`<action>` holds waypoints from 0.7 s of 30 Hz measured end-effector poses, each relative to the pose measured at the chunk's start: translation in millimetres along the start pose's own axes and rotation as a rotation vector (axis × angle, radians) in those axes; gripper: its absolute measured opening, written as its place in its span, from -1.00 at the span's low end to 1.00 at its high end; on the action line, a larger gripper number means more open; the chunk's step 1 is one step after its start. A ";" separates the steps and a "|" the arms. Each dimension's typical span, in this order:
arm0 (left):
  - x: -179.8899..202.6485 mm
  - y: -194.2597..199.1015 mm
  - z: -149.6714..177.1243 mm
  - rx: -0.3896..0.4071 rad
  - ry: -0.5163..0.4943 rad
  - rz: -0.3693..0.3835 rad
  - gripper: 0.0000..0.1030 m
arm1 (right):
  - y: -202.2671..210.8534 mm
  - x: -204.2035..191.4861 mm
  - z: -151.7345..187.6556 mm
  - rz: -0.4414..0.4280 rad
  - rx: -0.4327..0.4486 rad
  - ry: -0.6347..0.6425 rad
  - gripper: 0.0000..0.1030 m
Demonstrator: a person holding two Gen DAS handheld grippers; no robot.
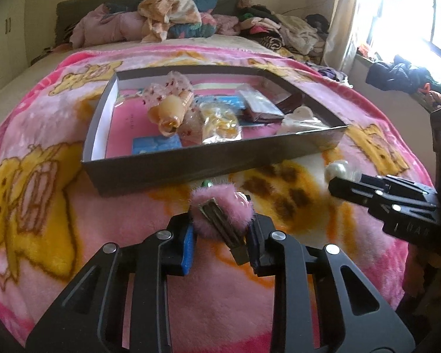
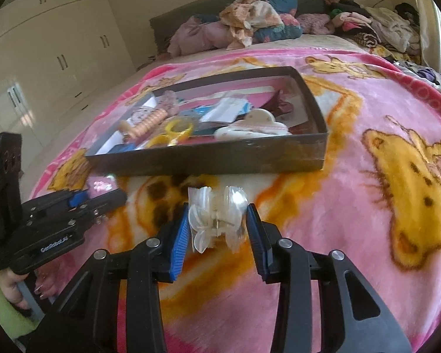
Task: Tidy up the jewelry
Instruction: 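Grasp the pink fluffy clip with the left tool while the right tool grasps the clear claw clip, then drop the pink clip into the tray with the left tool while the right tool releases the claw clip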
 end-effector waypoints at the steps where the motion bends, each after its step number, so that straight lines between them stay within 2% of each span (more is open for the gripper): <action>1: 0.9 2.8 -1.6 0.006 0.000 0.004 -0.60 | 2.8 -4.2 0.2 -0.009 0.002 0.007 -0.30; 11: -2.0 19.6 -21.1 0.056 0.016 0.019 -0.60 | 19.6 -30.3 -13.1 -0.046 0.033 0.062 -0.30; 21: -5.5 21.7 -42.1 0.088 0.025 0.019 -0.60 | 24.0 -28.2 -40.8 -0.034 0.072 0.068 -0.30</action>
Point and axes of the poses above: each gripper's, at about its wrist camera, not at the fingertips, and y roughly against the way its jaws point, x to its right, z to its underside, the point moved 9 cm from there along -y, roughly the way its jaws point, and after that the axes turned 4 degrees about -x, right-handed, at the moved point
